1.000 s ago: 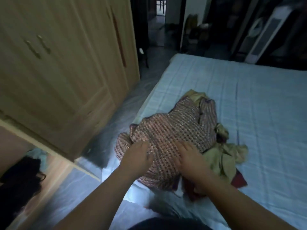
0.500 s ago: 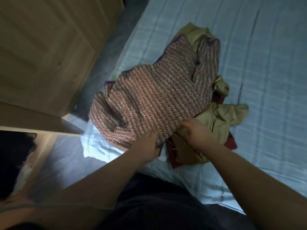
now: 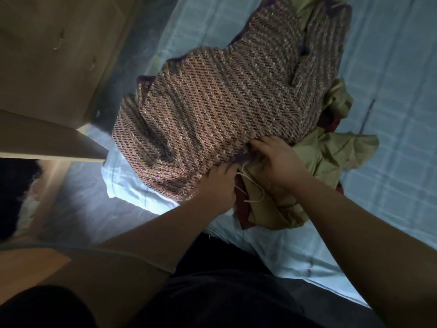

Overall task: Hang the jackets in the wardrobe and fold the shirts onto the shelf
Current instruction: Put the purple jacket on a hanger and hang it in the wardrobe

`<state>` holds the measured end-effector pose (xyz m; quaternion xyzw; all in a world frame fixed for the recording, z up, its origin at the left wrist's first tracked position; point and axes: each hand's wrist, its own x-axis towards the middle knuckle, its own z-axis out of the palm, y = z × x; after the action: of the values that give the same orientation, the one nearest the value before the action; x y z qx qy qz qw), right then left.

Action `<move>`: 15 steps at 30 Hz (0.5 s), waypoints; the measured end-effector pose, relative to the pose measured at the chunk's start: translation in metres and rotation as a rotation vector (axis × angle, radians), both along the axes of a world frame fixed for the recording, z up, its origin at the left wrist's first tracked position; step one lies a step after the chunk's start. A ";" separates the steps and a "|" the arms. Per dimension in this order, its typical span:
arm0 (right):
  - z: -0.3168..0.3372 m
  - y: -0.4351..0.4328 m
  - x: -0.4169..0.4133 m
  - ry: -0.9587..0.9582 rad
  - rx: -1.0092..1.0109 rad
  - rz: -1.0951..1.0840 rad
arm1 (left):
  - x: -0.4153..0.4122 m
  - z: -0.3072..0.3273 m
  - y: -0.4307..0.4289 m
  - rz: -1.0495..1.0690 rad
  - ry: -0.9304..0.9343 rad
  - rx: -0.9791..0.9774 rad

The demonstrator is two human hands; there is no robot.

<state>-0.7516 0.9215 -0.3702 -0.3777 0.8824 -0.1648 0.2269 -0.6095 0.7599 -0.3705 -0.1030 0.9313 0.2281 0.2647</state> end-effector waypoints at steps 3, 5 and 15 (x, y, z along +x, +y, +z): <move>-0.007 -0.009 -0.015 -0.014 0.043 0.051 | -0.009 -0.009 -0.018 0.056 0.009 -0.071; -0.012 -0.016 -0.026 -0.056 0.093 0.097 | -0.015 -0.022 -0.029 0.030 -0.100 -0.106; -0.055 -0.034 -0.041 0.236 0.185 0.170 | -0.020 -0.060 -0.042 0.022 -0.070 -0.045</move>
<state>-0.7923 0.8876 -0.4253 -0.4453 0.8792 -0.0177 0.1685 -0.6299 0.7177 -0.4303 -0.1270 0.9252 0.2061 0.2923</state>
